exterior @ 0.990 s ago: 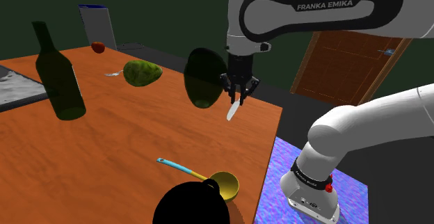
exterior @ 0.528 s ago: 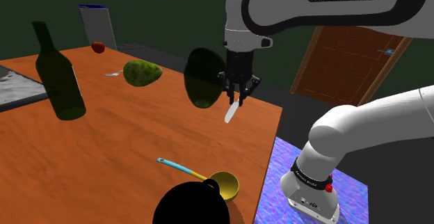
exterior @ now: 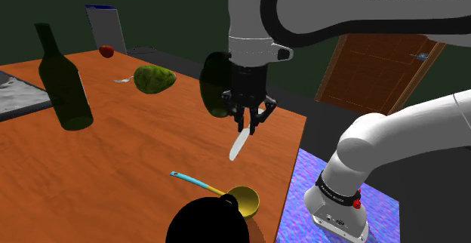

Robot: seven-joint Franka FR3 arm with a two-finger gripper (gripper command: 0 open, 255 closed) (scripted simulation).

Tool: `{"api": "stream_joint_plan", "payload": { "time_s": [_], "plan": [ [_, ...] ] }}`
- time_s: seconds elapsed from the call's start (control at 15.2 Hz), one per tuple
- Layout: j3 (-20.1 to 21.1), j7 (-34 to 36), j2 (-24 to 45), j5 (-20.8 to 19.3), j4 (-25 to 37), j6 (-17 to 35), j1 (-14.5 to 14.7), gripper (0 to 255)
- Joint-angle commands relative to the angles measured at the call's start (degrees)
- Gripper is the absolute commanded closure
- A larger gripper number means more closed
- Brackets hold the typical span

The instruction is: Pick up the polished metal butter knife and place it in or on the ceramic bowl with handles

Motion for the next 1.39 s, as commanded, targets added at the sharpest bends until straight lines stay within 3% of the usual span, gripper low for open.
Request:
{"api": "stream_joint_plan", "payload": {
  "time_s": [0.0, 0.59, 0.86, 0.99, 1.32],
  "plan": [
    [2.3, 3.0, 0.8, 1.2, 2.3, -0.6, 0.4, 255],
    [16.1, 16.8, 7.5, 4.7, 13.1, 0.2, -1.3, 255],
    [24.5, 23.5, 12.0, 4.4, 19.4, 1.1, -4.7, 255],
    [30.8, 27.5, 15.0, 3.4, 23.3, 1.7, -8.0, 255],
    [32.4, 26.7, 14.7, 4.3, 19.9, 5.2, -8.4, 255]
  ]
}}
